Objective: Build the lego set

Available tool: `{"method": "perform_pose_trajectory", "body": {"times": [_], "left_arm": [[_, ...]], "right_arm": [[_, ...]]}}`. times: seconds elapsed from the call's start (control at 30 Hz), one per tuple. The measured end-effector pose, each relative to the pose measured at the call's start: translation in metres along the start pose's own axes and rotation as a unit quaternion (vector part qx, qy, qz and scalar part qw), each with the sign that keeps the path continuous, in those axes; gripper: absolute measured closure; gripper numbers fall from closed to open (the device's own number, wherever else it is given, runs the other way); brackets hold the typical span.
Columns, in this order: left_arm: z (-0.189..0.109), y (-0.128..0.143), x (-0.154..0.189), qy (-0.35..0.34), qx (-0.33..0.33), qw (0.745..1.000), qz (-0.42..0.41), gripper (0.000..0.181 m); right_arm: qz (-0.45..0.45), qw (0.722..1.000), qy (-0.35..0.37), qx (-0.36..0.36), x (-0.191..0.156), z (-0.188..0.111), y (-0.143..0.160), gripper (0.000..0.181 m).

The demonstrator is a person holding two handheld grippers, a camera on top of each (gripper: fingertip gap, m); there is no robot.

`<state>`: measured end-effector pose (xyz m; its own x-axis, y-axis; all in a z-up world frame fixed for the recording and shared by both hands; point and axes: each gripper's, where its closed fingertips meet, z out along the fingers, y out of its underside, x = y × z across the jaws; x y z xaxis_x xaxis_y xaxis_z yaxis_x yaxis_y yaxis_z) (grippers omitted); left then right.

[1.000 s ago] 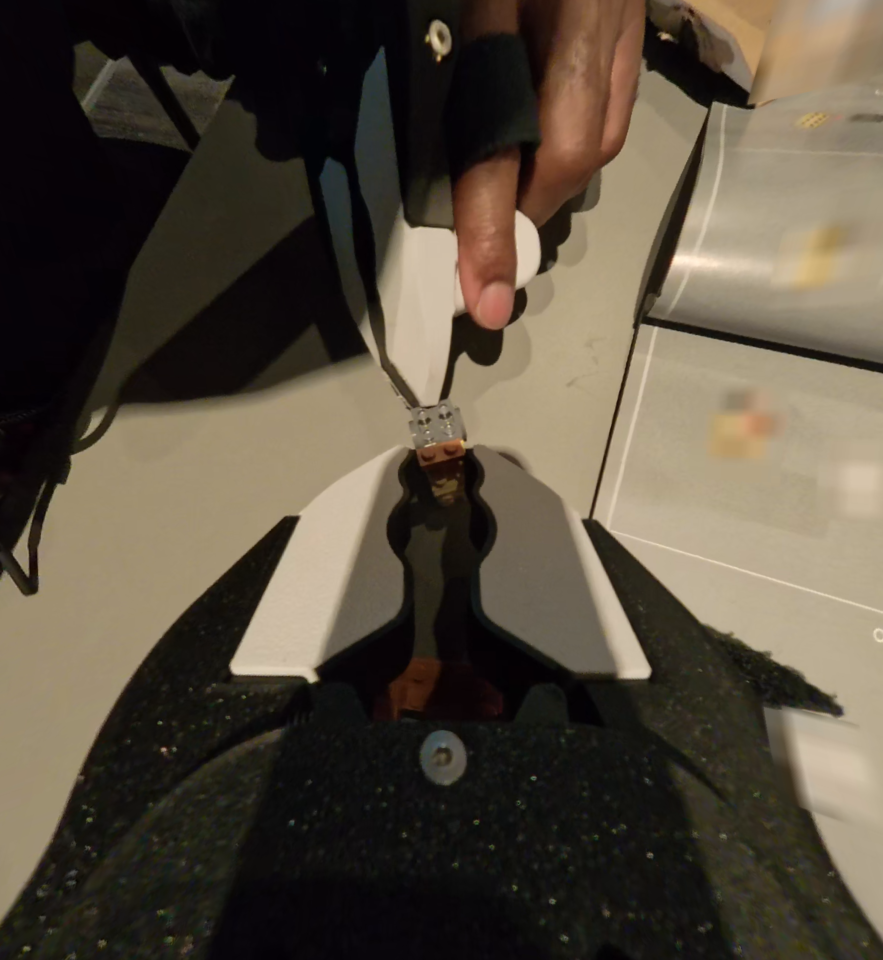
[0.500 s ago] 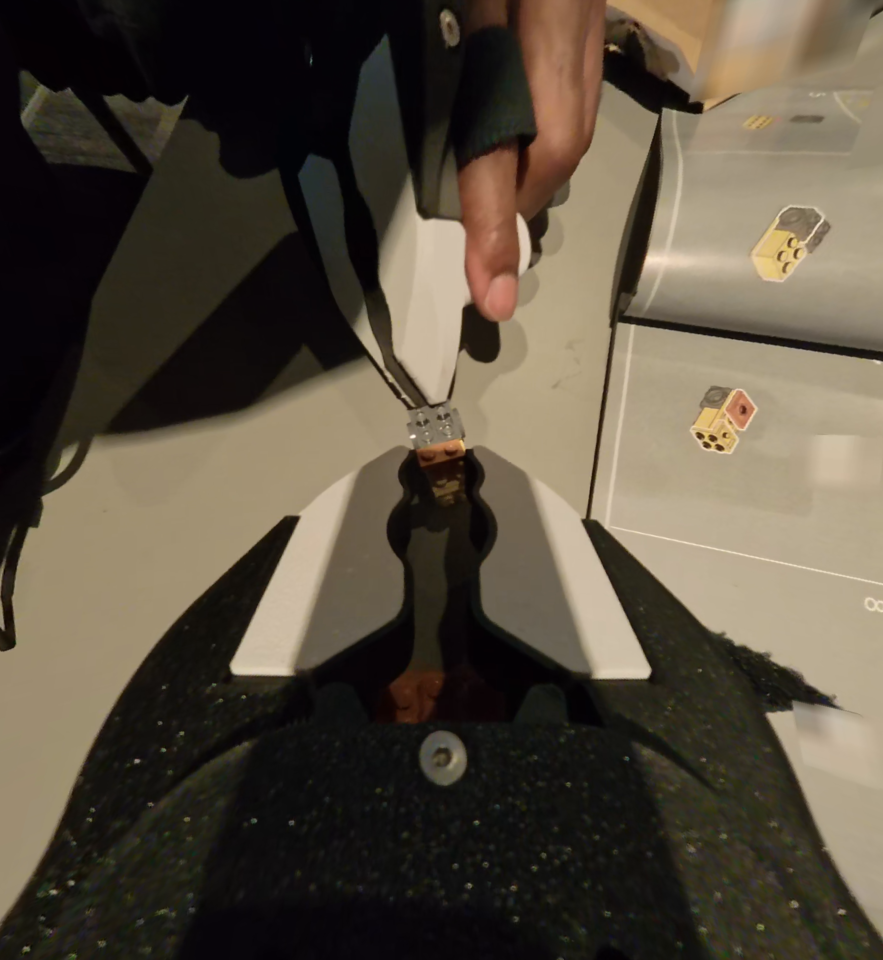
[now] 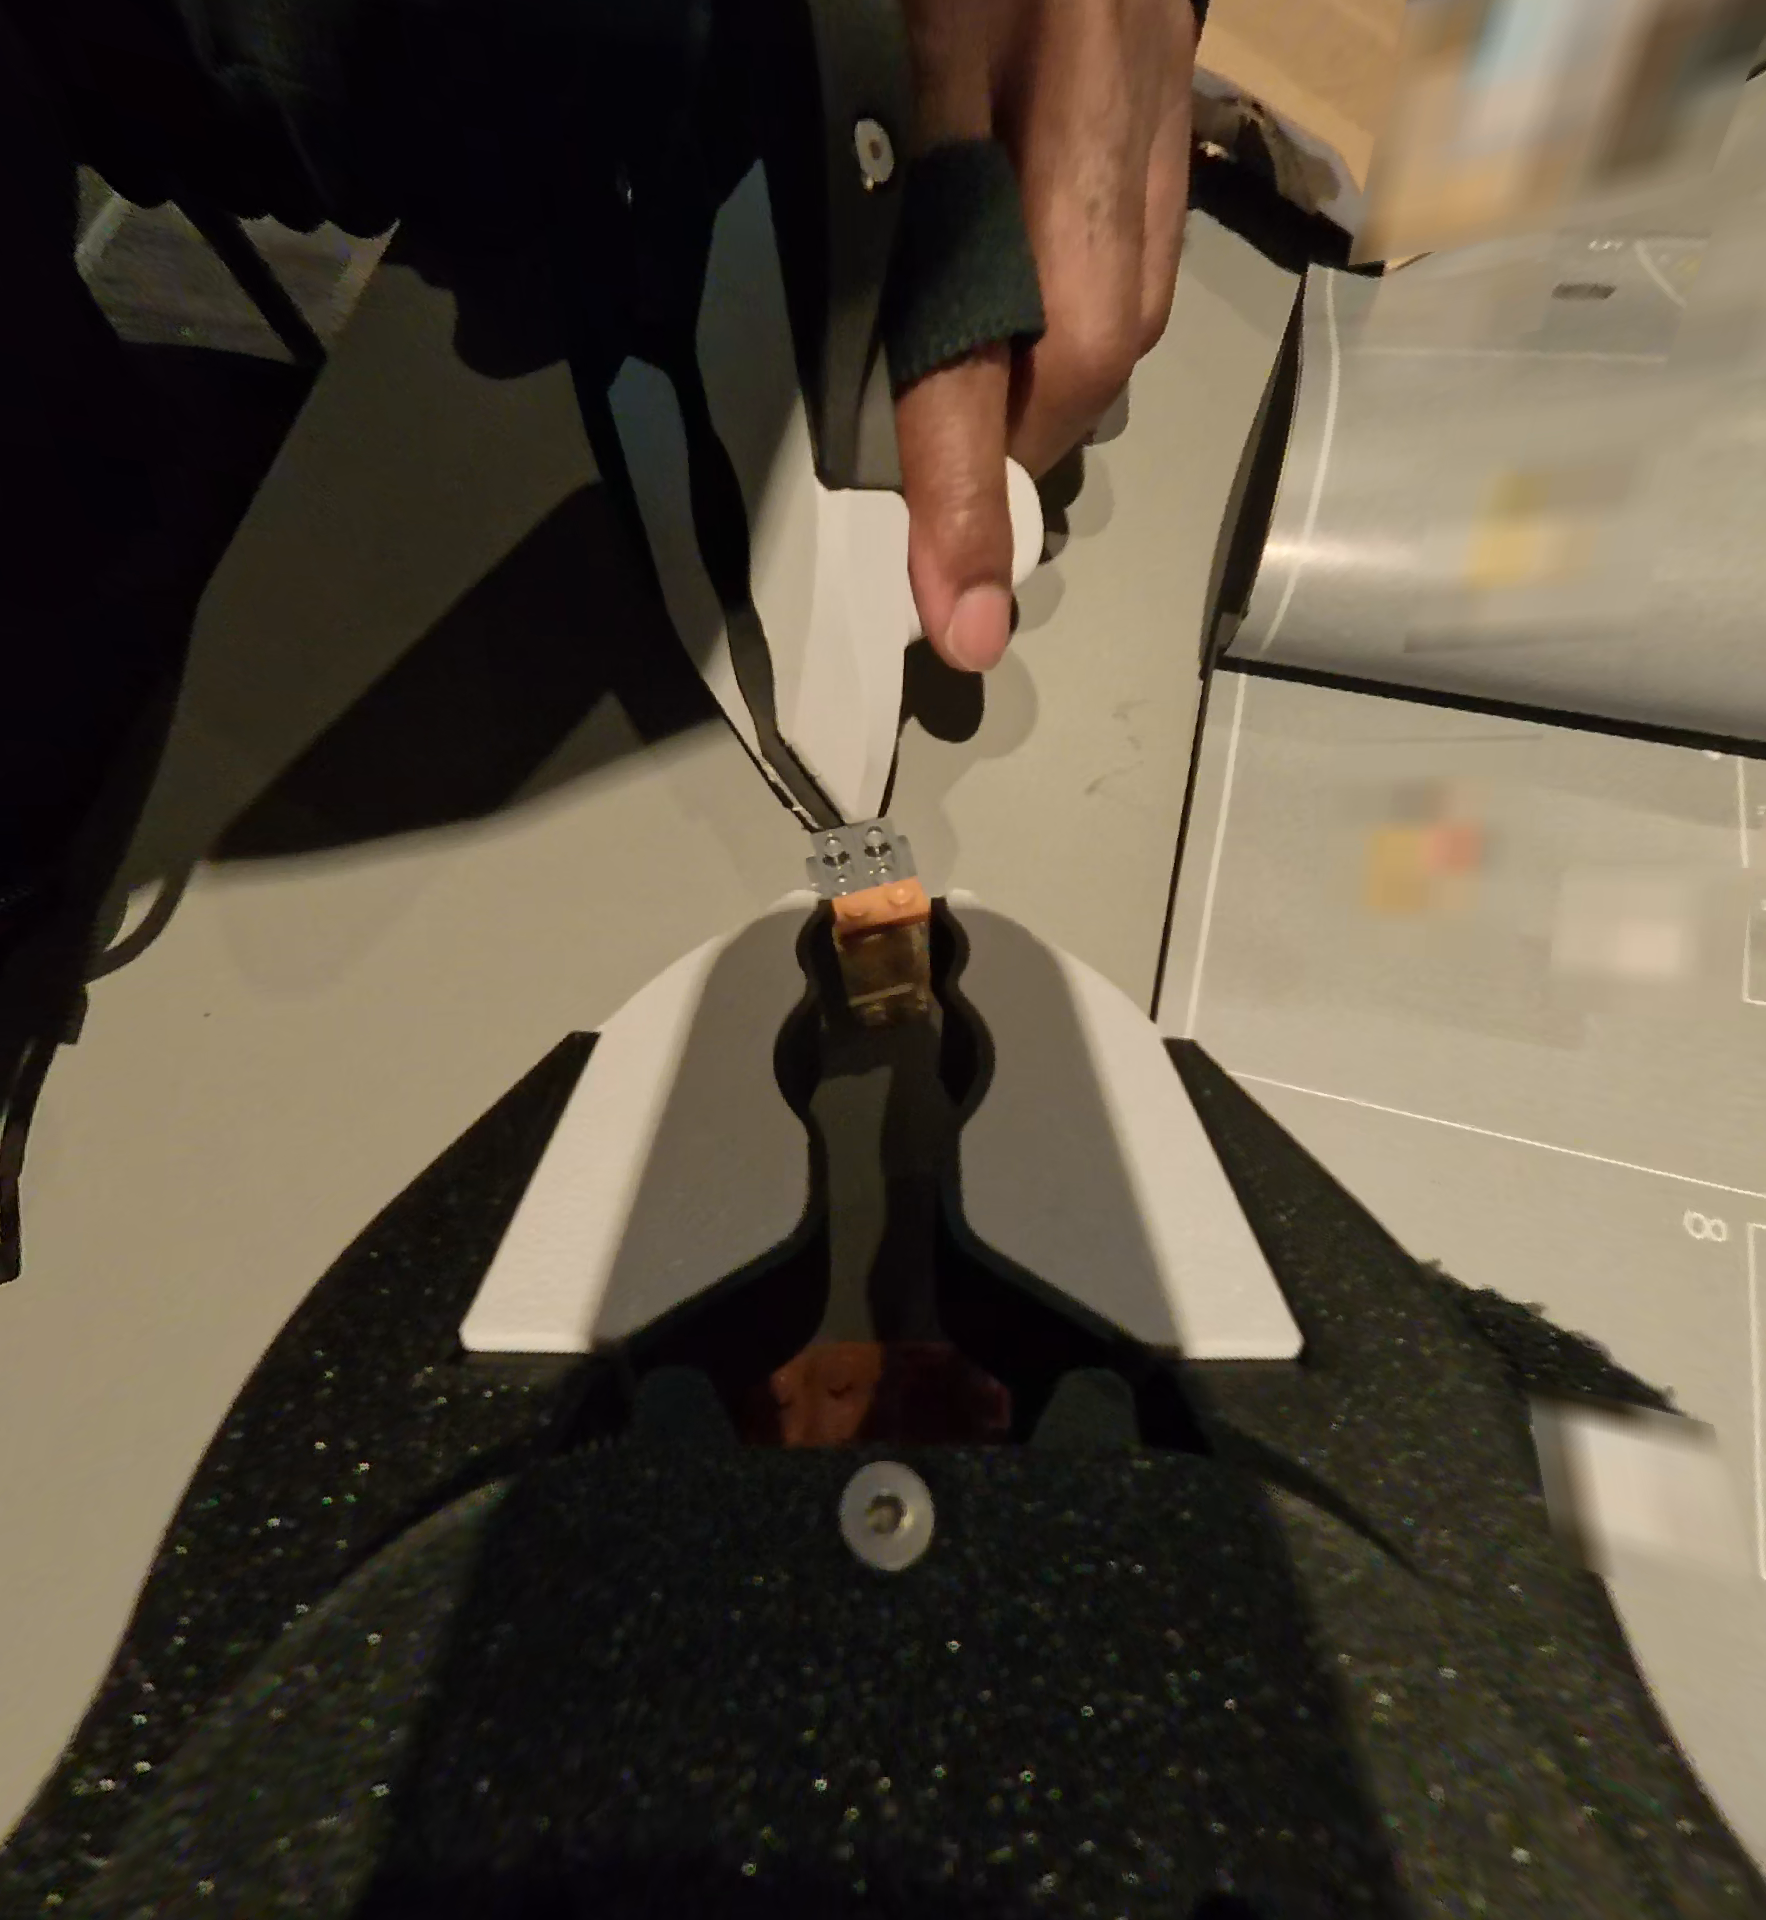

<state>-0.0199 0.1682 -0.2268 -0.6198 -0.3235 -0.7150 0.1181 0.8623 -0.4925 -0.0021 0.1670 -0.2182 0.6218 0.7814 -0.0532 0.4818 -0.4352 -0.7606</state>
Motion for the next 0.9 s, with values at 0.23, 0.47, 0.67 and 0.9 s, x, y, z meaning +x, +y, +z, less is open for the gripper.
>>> {"method": "perform_pose_trajectory", "body": {"times": [0.23,0.47,0.67,0.9], "left_arm": [[0.000,0.000,0.000,0.000,0.000,1.000,0.000,0.178],[0.000,-0.001,0.001,0.000,0.001,1.000,0.001,0.179],[0.000,-0.001,0.001,-0.001,0.000,1.000,0.002,0.179],[-0.002,-0.001,-0.001,-0.001,0.001,1.000,-0.006,0.174]], "right_arm": [[0.008,1.000,-0.008,-0.014,-0.001,0.003,0.004,0.164],[0.007,1.000,-0.013,-0.027,-0.003,0.005,0.009,0.164],[0.000,0.999,-0.012,-0.036,-0.005,0.007,0.010,0.159],[0.002,0.999,-0.005,-0.035,-0.002,0.003,0.011,0.154]]}}
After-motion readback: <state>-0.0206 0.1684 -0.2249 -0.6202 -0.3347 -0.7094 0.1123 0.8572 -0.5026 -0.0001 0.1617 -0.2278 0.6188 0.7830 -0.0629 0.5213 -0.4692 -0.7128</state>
